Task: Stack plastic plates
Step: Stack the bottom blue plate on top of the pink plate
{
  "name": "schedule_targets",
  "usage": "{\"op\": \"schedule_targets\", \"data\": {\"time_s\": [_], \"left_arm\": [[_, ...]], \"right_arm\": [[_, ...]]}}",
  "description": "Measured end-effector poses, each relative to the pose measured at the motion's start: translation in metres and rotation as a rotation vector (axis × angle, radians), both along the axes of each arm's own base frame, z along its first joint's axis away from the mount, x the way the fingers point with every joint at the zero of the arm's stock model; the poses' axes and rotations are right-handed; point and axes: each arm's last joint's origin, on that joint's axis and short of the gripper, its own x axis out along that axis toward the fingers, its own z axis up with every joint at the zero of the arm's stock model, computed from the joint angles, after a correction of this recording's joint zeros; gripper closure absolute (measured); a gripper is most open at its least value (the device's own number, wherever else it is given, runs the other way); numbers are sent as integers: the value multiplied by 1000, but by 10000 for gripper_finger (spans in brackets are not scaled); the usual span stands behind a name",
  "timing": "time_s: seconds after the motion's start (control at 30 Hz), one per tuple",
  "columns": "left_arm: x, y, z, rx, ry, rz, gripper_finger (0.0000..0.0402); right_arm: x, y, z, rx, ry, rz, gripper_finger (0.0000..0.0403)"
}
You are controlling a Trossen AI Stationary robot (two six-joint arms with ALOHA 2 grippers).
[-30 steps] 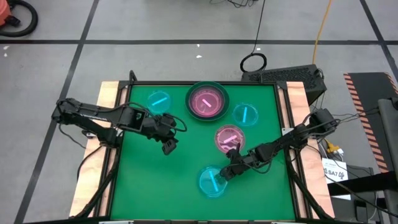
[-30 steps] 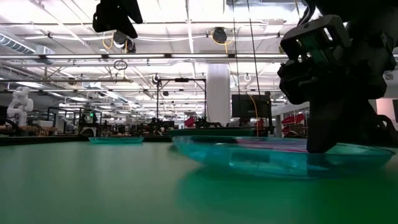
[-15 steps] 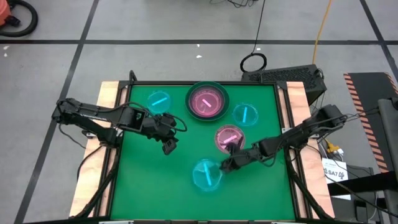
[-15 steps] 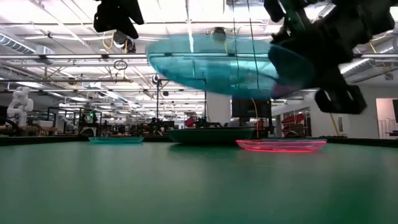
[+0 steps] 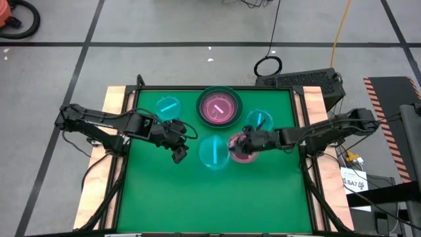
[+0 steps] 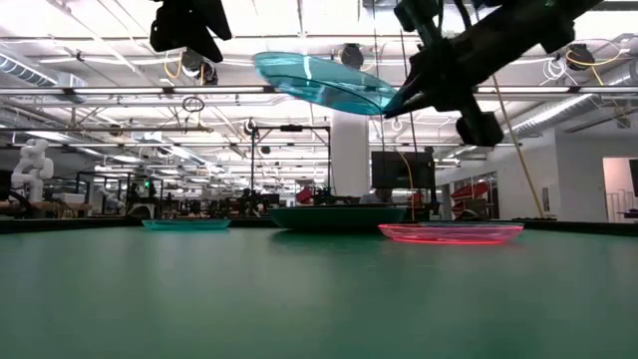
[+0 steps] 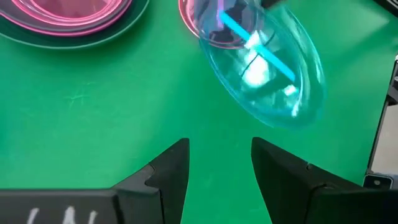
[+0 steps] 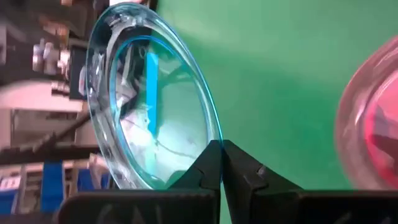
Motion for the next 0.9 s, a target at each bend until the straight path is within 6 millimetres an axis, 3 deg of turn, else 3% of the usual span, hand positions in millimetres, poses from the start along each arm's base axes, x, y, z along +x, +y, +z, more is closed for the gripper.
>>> {"op": "schedule_targets", "data": {"time_s": [0.4, 0.73, 0.9], "left_arm": [[1, 1, 1, 14, -11, 14, 222], [3, 17, 1, 19, -14, 74, 222], [3, 28, 1, 32, -13, 97, 222]], "right_arm": [[-11, -68, 14, -50, -35, -222, 403], [-12, -132, 36, -126, 45, -268, 403], [-9, -167, 30, -112, 96, -258, 403]]}}
